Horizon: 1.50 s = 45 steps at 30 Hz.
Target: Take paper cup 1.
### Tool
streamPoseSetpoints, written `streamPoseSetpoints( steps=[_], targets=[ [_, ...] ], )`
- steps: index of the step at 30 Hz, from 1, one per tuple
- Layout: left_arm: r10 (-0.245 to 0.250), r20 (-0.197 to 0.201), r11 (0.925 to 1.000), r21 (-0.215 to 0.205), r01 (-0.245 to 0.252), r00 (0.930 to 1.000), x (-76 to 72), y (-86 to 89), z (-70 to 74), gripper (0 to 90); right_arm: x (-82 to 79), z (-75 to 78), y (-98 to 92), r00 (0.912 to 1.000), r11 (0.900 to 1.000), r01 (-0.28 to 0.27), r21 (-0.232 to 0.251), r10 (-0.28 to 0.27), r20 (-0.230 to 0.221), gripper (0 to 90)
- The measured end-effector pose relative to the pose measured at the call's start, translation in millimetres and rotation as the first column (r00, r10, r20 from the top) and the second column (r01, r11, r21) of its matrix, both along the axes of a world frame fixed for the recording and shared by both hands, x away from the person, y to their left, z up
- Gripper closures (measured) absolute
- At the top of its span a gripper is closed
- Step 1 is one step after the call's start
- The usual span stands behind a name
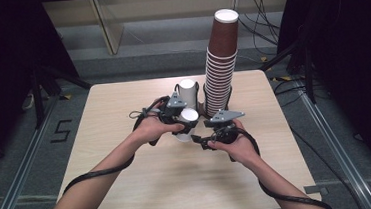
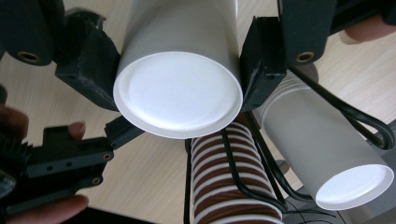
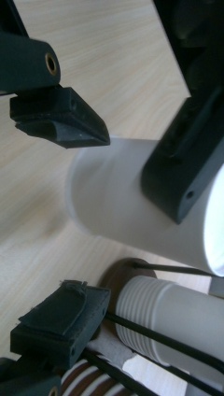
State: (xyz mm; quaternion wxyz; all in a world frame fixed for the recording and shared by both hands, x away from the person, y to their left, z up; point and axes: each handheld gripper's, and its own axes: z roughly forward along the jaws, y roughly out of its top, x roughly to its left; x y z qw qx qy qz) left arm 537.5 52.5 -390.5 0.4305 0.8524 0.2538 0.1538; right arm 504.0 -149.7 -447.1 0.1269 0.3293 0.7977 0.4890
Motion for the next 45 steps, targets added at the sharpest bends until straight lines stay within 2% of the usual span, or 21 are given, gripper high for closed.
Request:
streamPoseSetpoints(
  steps=[1,3,6,7,10,11,14,17,18,26,28,30,34,35,37,39,40,42,43,44,45],
  targets=[
    [0.008,0.0,0.9997,-0.022,-0.008,1.0,0.4,-1.6,-0.6,33.6,1.5,-1.4,1.3,0.9999,1.0,0.003,0.03,-0.003,0.01,22.3],
    [0.017,-0.006,0.9982,-0.058,-0.017,0.9998,0.9,-5.2,-1.2,33.6,3.4,-0.5,1.1,0.9997,1.0,0.014,0.023,-0.015,0.018,21.4],
    [0.023,-0.012,0.9961,-0.085,-0.024,0.9997,0.9,-10.8,-1.4,33.6,6.3,-1.9,4.9,0.9994,0.998,0.024,0.059,-0.026,0.025,20.6],
    [0.026,-0.018,0.9943,-0.103,-0.027,0.9995,0.1,-14.9,-1.7,33.6,6.2,-1.6,7.7,0.9979,0.996,0.06,0.073,-0.061,0.02,20.4],
    [0.016,-0.016,0.9938,-0.11,-0.018,0.9997,0.1,-17.3,-1.6,33.6,10.4,-2.6,8.9,0.9973,0.996,0.053,0.067,-0.056,0.047,20.4],
    [0.026,-0.021,0.9918,-0.124,-0.028,0.9994,-0.8,-19.5,-1.8,33.6,10.1,-2.4,9.1,0.996,0.995,0.073,0.06,-0.076,0.048,20.5],
    [0.021,-0.021,0.9917,-0.126,-0.023,0.9996,-1.1,-21.6,-1.6,33.5,9.9,-4.6,12.6,0.9966,0.993,0.08,0.085,-0.081,0.01,21.5],
    [0.02,-0.023,0.99,-0.139,-0.023,0.9995,-0.8,-21.5,-2.3,33.0,10.5,-5.1,11.3,0.994,0.993,0.091,0.07,-0.095,0.055,23.5],
    [0.018,-0.021,0.9895,-0.143,-0.02,0.9996,-0.6,-21.1,-2.6,32.7,9.8,-4.9,11.4,0.9958,0.992,0.085,0.09,-0.088,0.024,24.5],
    [0.023,-0.045,0.9823,-0.184,-0.031,0.9987,0.7,-18.0,-3.7,32.0,8.1,-4.2,9.8,0.9956,0.99,0.09,0.108,-0.092,0.015,27.1],
    [0.017,-0.054,0.977,-0.212,-0.028,0.9984,1.5,-17.2,-3.5,28.6,7.5,-4.0,8.8,0.9955,0.989,0.094,0.117,-0.095,0.003,27.6],
    [0.023,-0.042,0.9749,-0.22,-0.032,0.9989,2.2,-16.2,-1.8,26.0,8.7,-4.3,8.1,0.9963,0.99,0.081,0.112,-0.084,0.018,27.6],
    [0.043,-0.002,0.9715,-0.233,-0.042,0.9991,1.3,-11.1,4.4,15.2,8.0,-6.0,3.7,0.9937,0.988,0.107,0.115,-0.102,-0.046,27.7],
    [0.043,0.007,0.9716,-0.233,-0.04,0.9991,0.4,-8.7,6.5,15.2,8.0,-6.0,3.7,0.9937,0.988,0.107,0.115,-0.102,-0.046,27.7],
    [0.05,0.029,0.9664,-0.254,-0.041,0.9983,-1.9,-3.4,9.6,14.2,8.4,-6.0,-0.4,0.9901,0.984,0.128,0.126,-0.12,-0.074,27.7],
    [0.056,0.047,0.9671,-0.251,-0.042,0.9973,-5.8,3.1,12.5,13.8,7.9,-5.7,-4.8,0.9796,0.972,0.173,0.16,-0.153,-0.13,27.7],
    [0.059,0.062,0.9676,-0.249,-0.042,0.9964,-7.7,6.1,13.3,13.6,10.7,-5.8,-10.1,0.9807,0.973,0.175,0.151,-0.159,-0.114,27.7],
    [0.063,0.084,0.9698,-0.241,-0.041,0.9945,-11.9,11.3,13.5,13.5,11.8,-6.1,-15.7,0.9695,0.958,0.212,0.196,-0.18,-0.166,27.6],
    [0.067,0.091,0.971,-0.235,-0.044,0.9936,-14.2,13.0,12.8,13.2,13.5,-5.9,-20.6,0.9615,0.943,0.235,0.234,-0.19,-0.198,27.6],
    [0.067,0.098,0.9727,-0.228,-0.043,0.9929,-16.1,14.6,11.7,13.2,13.7,-5.7,-22.6,0.9563,0.937,0.248,0.244,-0.197,-0.216,27.6],
    [0.064,0.102,0.974,-0.223,-0.04,0.9928,-18.1,15.9,10.1,13.2,13.7,-5.7,-22.6,0.9563,0.937,0.248,0.244,-0.197,-0.216,27.6]
  ],
)
